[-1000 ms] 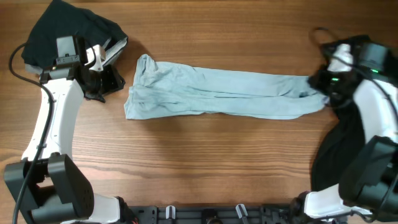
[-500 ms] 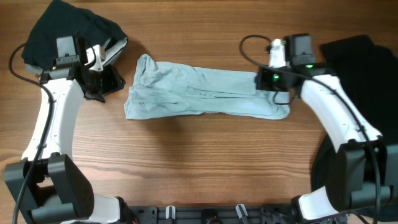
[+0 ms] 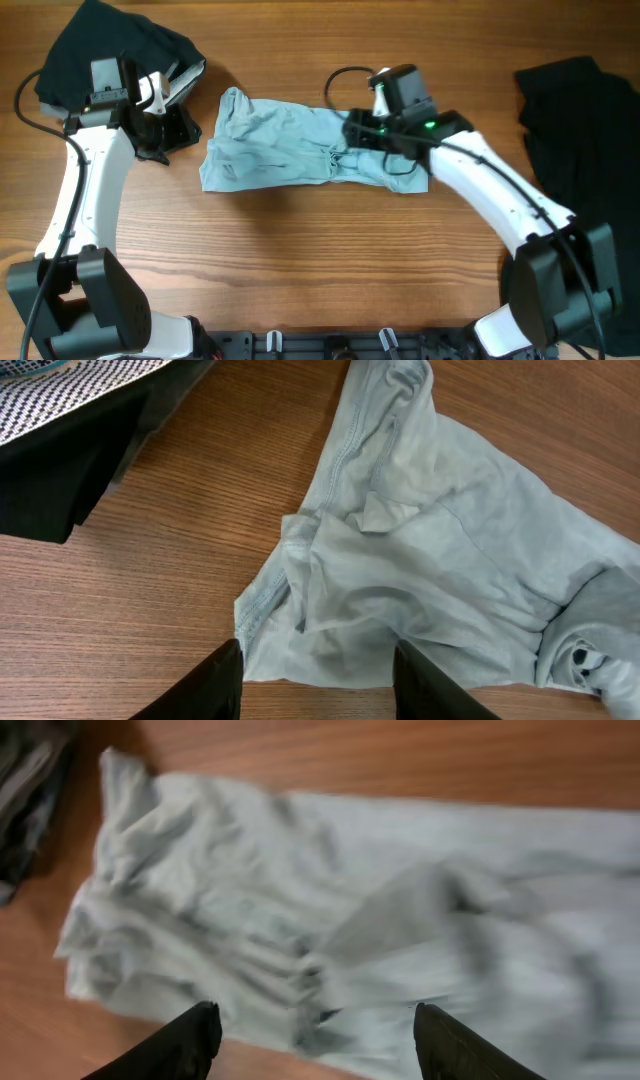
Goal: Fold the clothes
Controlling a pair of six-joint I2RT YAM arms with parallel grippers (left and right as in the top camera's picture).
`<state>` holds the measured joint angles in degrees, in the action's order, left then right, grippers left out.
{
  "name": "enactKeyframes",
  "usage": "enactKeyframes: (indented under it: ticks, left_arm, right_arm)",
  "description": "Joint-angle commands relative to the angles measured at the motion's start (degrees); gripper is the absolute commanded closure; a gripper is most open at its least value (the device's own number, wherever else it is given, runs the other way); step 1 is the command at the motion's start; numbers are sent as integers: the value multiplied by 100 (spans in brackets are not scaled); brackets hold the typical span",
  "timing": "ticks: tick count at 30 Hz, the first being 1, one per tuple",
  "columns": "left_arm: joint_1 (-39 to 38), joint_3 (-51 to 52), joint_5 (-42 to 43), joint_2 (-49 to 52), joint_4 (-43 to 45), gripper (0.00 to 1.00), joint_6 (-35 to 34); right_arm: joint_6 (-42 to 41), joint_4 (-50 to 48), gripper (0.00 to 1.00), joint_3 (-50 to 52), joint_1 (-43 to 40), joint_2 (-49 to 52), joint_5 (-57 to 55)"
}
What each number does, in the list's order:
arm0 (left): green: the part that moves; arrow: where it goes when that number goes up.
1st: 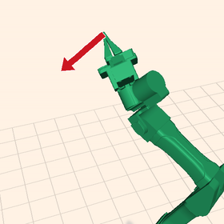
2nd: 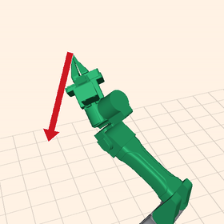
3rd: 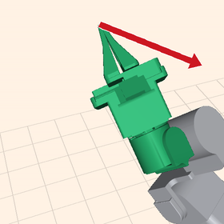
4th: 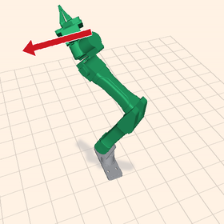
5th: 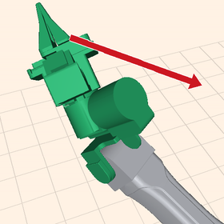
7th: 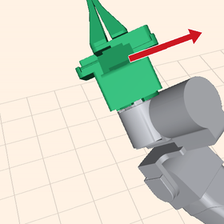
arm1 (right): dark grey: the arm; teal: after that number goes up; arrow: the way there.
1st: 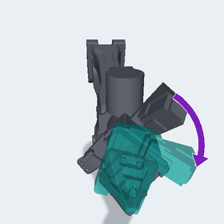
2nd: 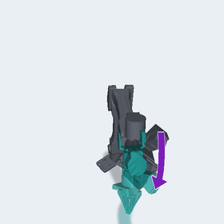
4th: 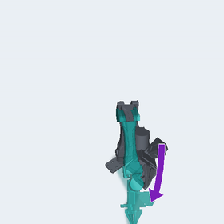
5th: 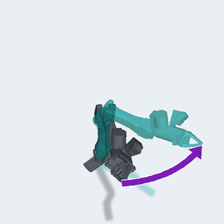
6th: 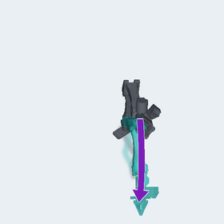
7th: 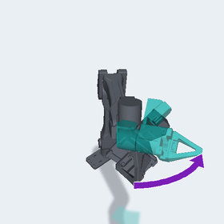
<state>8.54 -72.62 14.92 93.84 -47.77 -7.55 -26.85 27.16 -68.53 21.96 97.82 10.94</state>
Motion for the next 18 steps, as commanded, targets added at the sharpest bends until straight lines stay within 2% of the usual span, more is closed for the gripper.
enactKeyframes:
  ticks: [1, 4, 7, 10, 11, 14, 15, 18]
  left_arm:
    - [-4, -59, 70, -122, 11, 52, 118]
    - [-7, -59, 70, -122, 17, 52, 116]
    - [-4, -59, 70, -122, 20, 51, 116]
    - [-7, -59, 70, -122, 11, 51, 116]
    - [-4, -59, 70, -122, 11, 51, 116]
    - [-4, -59, 70, -122, 15, 51, 116]
    - [-4, -59, 70, -122, 15, 50, 116]
    - [-4, -59, 70, -122, 15, 50, 116]
  right_arm:
    - [1001, 269, 37, -120, -870, -46, 444]
    - [2098, 616, 40, -111, -1373, 225, 1478]
    - [2603, 785, 51, -109, -1340, 651, 1775]
    - [2656, 774, 56, -109, -1213, 1139, 2052]
    - [2710, 761, 60, -109, -1207, 1250, 2271]
    - [2704, 765, 89, -111, -1207, 1285, 2544]
    - [2706, 780, 96, -111, -1207, 1237, 2667]
    - [2848, 1075, 96, -114, -1123, 796, 2852]
